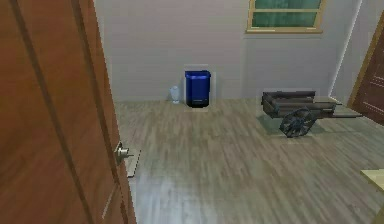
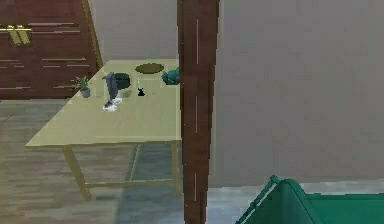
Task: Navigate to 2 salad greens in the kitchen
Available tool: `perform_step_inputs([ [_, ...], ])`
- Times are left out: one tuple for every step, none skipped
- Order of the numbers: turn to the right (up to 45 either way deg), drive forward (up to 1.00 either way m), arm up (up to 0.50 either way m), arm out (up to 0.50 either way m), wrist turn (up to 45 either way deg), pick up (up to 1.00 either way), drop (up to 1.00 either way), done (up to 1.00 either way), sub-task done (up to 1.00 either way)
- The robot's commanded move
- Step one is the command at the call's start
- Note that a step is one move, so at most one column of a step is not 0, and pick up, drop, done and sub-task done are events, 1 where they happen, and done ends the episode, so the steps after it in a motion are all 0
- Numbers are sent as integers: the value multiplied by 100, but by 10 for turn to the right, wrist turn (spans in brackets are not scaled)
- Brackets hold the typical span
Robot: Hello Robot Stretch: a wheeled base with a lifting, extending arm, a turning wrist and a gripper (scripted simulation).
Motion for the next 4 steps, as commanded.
perform_step_inputs([
  [30,0,0,0,0,0,0,0,0],
  [0,50,0,0,0,0,0,0,0],
  [180,0,0,0,0,0,0,0,0],
  [0,65,0,0,0,0,0,0,0],
])
